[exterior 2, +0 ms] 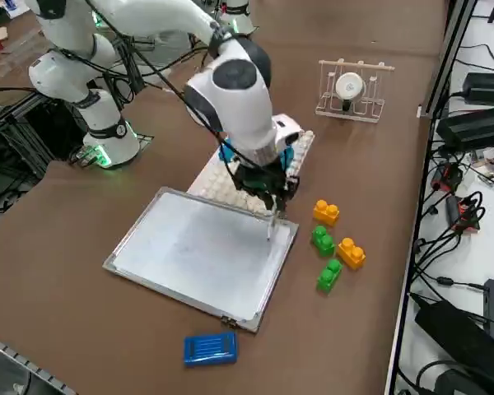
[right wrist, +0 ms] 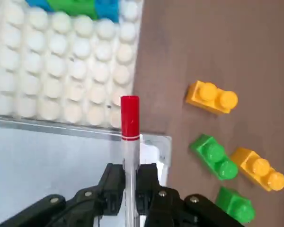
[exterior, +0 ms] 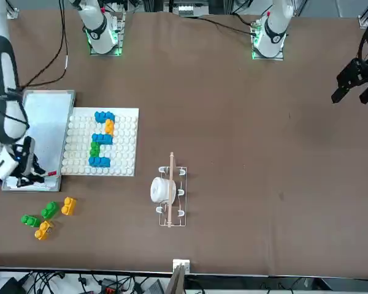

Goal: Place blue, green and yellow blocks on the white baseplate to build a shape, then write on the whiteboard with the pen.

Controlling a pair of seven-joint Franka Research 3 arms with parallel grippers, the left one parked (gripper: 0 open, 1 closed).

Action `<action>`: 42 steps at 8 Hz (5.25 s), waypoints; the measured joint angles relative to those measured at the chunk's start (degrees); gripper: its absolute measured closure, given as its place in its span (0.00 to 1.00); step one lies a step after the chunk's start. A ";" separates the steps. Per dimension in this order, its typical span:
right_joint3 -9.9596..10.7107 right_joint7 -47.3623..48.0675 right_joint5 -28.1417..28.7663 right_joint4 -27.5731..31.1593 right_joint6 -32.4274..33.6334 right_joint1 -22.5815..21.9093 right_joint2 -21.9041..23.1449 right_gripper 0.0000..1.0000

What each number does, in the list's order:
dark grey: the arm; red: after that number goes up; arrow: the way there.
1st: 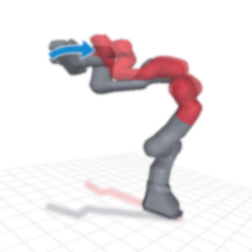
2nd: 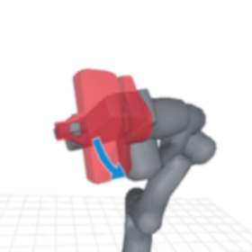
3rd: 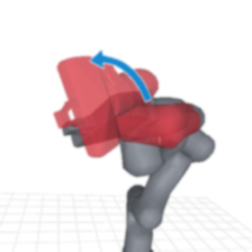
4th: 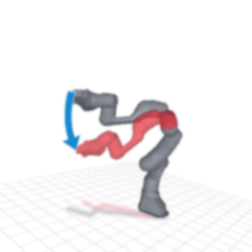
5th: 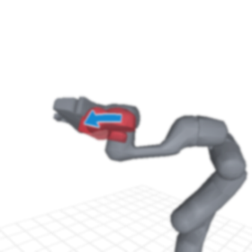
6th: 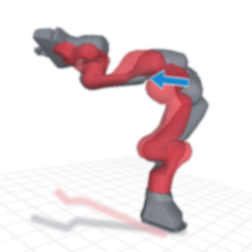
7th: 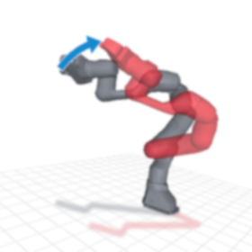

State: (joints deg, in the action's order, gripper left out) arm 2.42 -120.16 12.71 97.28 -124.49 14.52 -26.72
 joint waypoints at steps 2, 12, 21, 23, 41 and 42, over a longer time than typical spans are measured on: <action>-4.80 -4.13 4.63 4.38 6.56 8.49 5.04 0.83; -8.62 -31.11 18.99 9.65 21.12 30.04 2.76 0.83; -8.64 -34.16 19.29 9.09 22.54 34.71 -1.95 0.83; -8.64 -34.43 19.29 9.10 22.54 34.84 -2.89 0.83; -9.09 -35.24 28.29 -6.59 22.11 29.13 -16.66 0.83; -9.09 -35.36 28.22 -7.06 22.61 30.11 -17.12 0.83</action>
State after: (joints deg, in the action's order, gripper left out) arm -6.66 -155.52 40.94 90.22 -101.88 44.62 -43.84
